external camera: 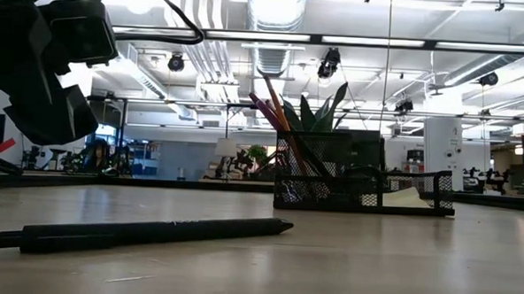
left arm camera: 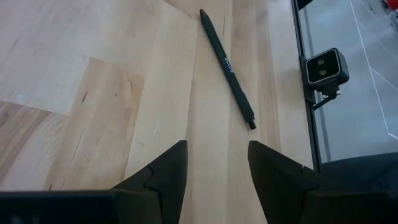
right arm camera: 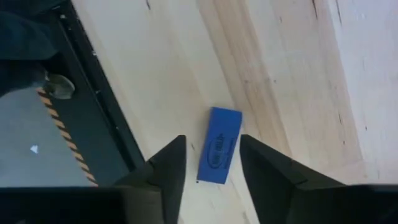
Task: Pick and place office supplies into organizer
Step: Put the blue eraser into the black organizer
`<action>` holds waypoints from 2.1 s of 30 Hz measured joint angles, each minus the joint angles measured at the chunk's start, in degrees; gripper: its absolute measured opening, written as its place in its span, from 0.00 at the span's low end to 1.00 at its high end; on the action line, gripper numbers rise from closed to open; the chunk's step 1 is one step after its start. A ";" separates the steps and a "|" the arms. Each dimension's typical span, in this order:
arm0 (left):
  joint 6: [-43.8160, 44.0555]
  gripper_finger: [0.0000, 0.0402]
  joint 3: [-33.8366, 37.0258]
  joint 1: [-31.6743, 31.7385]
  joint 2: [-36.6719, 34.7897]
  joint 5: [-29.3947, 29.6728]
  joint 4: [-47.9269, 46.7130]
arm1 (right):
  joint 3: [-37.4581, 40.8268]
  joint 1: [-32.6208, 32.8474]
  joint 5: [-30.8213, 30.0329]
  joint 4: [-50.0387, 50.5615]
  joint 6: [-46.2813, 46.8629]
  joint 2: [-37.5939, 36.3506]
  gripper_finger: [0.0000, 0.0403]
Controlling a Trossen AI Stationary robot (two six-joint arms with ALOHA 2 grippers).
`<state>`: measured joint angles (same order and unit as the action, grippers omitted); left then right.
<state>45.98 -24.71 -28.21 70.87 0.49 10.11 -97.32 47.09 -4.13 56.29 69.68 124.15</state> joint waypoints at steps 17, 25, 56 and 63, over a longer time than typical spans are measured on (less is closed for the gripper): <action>0.15 0.38 0.00 0.03 -0.04 -0.37 -0.02 | 3.73 0.31 4.73 -2.23 7.22 1.45 0.46; 0.20 0.38 0.00 0.07 -0.04 -0.35 -0.02 | 4.92 0.24 5.62 -3.34 7.12 1.19 0.46; 0.15 0.38 0.04 0.11 -0.07 0.20 0.00 | 3.99 -4.32 -8.11 -0.73 0.71 -1.00 0.12; 0.14 0.38 -0.02 0.11 -0.07 0.22 0.00 | 3.37 -10.88 -17.63 1.91 -0.17 -4.32 0.12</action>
<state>46.11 -24.73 -28.10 70.81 0.71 10.11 -93.95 36.21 -21.77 58.20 69.50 119.83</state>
